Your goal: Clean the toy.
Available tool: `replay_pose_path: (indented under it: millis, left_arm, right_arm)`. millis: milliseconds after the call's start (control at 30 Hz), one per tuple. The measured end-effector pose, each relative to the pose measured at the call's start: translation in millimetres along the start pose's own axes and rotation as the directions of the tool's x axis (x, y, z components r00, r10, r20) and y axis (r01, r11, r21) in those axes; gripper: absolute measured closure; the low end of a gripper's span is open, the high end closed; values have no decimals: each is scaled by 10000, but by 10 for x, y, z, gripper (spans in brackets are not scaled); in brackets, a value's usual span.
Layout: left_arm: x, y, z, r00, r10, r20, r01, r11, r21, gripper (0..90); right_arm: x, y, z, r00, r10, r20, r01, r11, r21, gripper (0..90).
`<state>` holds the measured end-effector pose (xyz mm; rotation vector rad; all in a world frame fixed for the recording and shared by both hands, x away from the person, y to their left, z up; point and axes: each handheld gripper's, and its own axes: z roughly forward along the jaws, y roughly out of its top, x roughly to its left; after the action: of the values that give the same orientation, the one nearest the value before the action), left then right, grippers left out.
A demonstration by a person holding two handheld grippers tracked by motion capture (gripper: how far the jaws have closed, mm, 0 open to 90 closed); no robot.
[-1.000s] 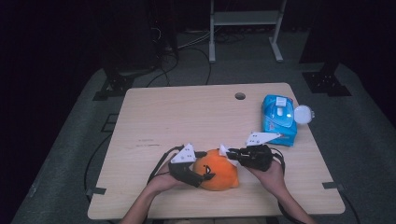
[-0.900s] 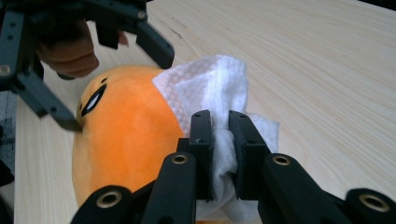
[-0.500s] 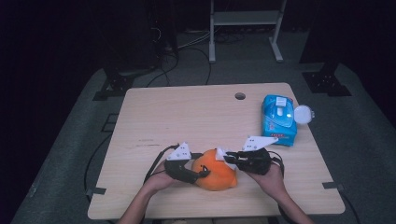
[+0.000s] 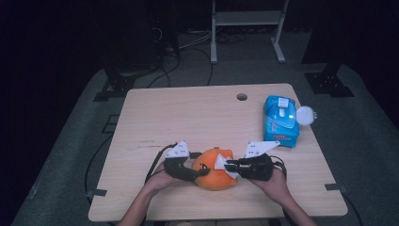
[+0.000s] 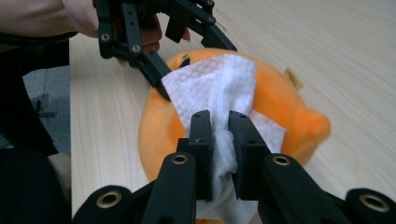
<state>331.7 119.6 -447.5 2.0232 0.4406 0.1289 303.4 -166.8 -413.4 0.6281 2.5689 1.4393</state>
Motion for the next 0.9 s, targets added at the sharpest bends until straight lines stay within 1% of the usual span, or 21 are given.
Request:
replay_pose_path:
  millis: [100, 167, 233, 267, 333, 367, 400, 433, 500, 533, 567, 600, 667, 700, 733, 767, 800, 833, 900]
  left_arm:
    - [-21, 8, 9, 9999, 136, -6, -136, 9999, -19, 300]
    - [-29, 21, 13, 9999, 150, 6, -150, 9999, -48, 293]
    - [-21, 72, -25, 9999, 113, -44, -112, 9999, 56, 243]
    - [-10, 101, -55, 10000, 34, -66, -34, 10000, -22, 213]
    - [2, 130, -96, 9999, -2, -169, 2, 10000, -35, 188]
    - [6, 124, -108, 10000, -26, -57, 26, 10000, 37, 190]
    - [1, 107, -106, 10000, -4, 94, 3, 10000, 71, 220]
    - [-11, 90, -92, 9998, 71, 160, -72, 9999, 84, 267]
    - [-32, 93, -69, 9998, 196, 86, -197, 9997, 153, 318]
    - [-42, 105, -60, 9997, 245, 81, -246, 9996, 107, 331]
    - [-53, 119, -51, 9993, 368, 79, -368, 9993, 85, 343]
    - [-73, 128, -31, 9990, 441, 79, -441, 9990, 15, 350]
    - [-123, 149, 5, 9970, 760, 135, -760, 9971, -6, 358]
    - [-146, 159, 14, 9957, 920, 90, -921, 9957, 35, 359]
    - [-163, 163, 18, 9945, 1043, 27, -1044, 9945, 92, 358]
    - [-169, 161, 14, 9938, 1115, -46, -1114, 9937, 150, 353]
    - [-163, 155, 4, 9938, 1112, -66, -1112, 9937, 119, 339]
    - [-149, 154, -8, 9954, 952, -94, -951, 9954, 65, 300]
    - [-115, 157, -16, 9978, 593, -283, -589, 9982, 147, 176]
  right_arm:
    - [-69, 21, 2, 9993, 313, 183, -312, 9995, -87, 794]
    - [-143, 10, -9, 9977, 528, 425, -528, 9986, -18, 796]
    - [-181, -6, -14, 9961, 758, 460, -760, 9971, 21, 798]
    - [-194, -16, -13, 9956, 814, 469, -816, 9967, 24, 798]
    - [-200, -25, -14, 9948, 699, 741, -710, 9974, 116, 798]
    - [-209, -30, -16, 9944, 724, 768, -736, 9972, 129, 798]
    - [-230, -37, -24, 9936, 837, 753, -850, 9963, 139, 798]
    - [-239, -39, -26, 9926, 954, 751, -963, 9953, 80, 798]
    - [-224, -23, -32, 9930, 870, 805, -876, 9961, 46, 798]
    - [-187, 2, -29, 9933, 633, 962, -640, 9979, 37, 798]
    - [-150, 26, -25, 9939, 514, 976, -513, 9987, -34, 799]
    - [-117, 53, -18, 9953, 430, 863, -419, 9990, -153, 799]
    - [-39, 115, 20, 9982, 215, 564, -196, 9992, -341, 799]
    - [4, 143, 51, 9991, 48, 417, -31, 9992, -391, 799]
    - [46, 166, 85, 9993, -134, 361, 148, 9991, -385, 798]
    - [81, 182, 112, 9986, -297, 435, 309, 9991, -278, 799]
    - [94, 189, 130, 9977, -436, 523, 446, 9988, -182, 799]
    - [83, 187, 132, 9979, -397, 504, 406, 9990, -161, 800]
    - [31, 165, 111, 9982, -144, 590, 158, 9996, -234, 801]
